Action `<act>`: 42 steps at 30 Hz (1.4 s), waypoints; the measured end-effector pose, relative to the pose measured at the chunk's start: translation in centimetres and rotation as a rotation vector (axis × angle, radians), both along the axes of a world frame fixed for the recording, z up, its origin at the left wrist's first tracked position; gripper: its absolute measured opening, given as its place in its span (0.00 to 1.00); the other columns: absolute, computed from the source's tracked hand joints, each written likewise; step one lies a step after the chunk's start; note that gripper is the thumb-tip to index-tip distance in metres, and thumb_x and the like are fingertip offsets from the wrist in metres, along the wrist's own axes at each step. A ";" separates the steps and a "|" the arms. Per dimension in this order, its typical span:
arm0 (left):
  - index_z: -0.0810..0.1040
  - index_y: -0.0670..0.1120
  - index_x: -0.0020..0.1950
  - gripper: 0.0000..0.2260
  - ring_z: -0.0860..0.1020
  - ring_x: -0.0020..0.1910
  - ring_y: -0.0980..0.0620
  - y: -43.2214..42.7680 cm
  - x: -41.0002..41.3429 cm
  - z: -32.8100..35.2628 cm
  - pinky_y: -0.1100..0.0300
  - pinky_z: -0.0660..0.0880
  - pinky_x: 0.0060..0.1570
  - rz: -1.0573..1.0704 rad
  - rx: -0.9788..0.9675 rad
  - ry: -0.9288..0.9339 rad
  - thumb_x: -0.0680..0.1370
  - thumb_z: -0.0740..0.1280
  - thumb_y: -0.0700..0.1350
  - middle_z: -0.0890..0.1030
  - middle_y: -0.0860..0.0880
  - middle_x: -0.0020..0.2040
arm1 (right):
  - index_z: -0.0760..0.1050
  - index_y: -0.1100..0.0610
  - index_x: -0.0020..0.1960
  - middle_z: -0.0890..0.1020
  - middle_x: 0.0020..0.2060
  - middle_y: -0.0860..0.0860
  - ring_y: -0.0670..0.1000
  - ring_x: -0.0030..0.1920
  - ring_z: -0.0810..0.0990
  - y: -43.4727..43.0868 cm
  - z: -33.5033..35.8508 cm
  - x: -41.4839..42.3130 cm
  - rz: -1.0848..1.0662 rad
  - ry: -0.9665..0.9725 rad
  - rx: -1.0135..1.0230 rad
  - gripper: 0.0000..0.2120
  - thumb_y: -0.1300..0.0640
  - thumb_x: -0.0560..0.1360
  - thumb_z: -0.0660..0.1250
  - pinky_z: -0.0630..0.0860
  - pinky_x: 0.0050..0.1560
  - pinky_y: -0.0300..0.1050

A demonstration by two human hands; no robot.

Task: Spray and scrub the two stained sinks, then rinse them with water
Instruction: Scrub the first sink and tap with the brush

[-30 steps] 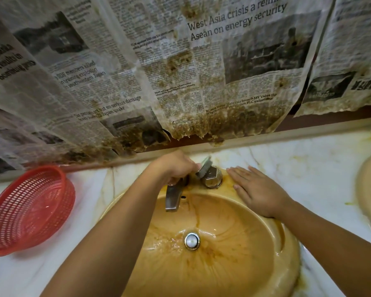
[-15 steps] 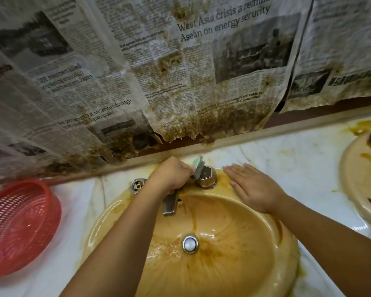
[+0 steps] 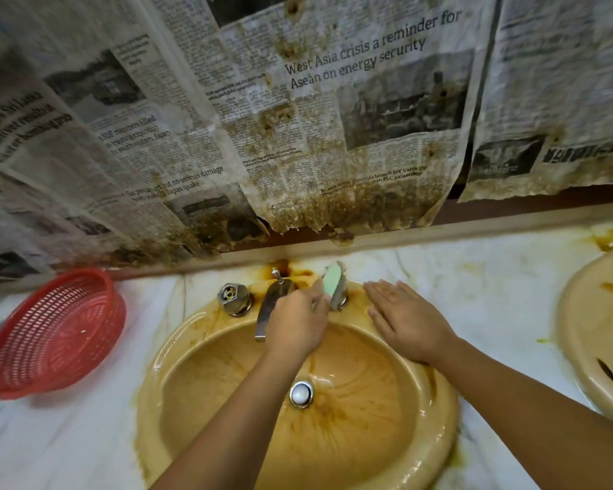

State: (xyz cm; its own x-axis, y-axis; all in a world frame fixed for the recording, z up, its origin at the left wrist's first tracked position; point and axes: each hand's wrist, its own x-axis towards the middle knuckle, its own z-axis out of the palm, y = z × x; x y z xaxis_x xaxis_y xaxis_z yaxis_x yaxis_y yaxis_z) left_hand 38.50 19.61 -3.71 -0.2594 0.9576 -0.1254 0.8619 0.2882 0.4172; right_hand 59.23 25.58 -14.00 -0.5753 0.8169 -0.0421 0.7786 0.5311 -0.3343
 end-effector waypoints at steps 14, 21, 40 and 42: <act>0.57 0.53 0.83 0.25 0.80 0.53 0.40 -1.3 4.9 0.5 0.49 0.76 0.45 -0.005 0.022 0.192 0.86 0.56 0.48 0.81 0.43 0.55 | 0.72 0.51 0.75 0.78 0.71 0.46 0.49 0.71 0.73 -0.6 0.9 0.1 0.089 0.444 0.099 0.24 0.44 0.85 0.50 0.63 0.76 0.50; 0.55 0.56 0.83 0.26 0.78 0.61 0.53 -1.7 7.2 -1.1 0.60 0.76 0.54 0.159 0.009 -0.403 0.86 0.59 0.50 0.77 0.52 0.70 | 0.82 0.48 0.63 0.86 0.53 0.45 0.43 0.54 0.82 -2.2 5.4 -2.3 -0.228 0.870 -0.573 0.15 0.48 0.86 0.57 0.78 0.61 0.49; 0.74 0.52 0.71 0.15 0.74 0.69 0.50 -1.9 2.8 -4.9 0.50 0.73 0.68 0.452 0.115 -0.363 0.85 0.61 0.44 0.76 0.51 0.69 | 0.78 0.48 0.70 0.83 0.63 0.46 0.46 0.60 0.81 4.6 3.0 -0.6 -0.065 0.578 -0.484 0.16 0.57 0.83 0.67 0.77 0.64 0.44; 0.68 0.49 0.78 0.20 0.69 0.75 0.50 -1.5 2.5 -4.9 0.52 0.67 0.74 0.394 0.095 -0.267 0.86 0.60 0.43 0.72 0.51 0.75 | 0.79 0.47 0.69 0.84 0.61 0.45 0.45 0.59 0.81 4.8 2.9 -0.4 -0.056 0.585 -0.486 0.16 0.57 0.82 0.67 0.78 0.64 0.44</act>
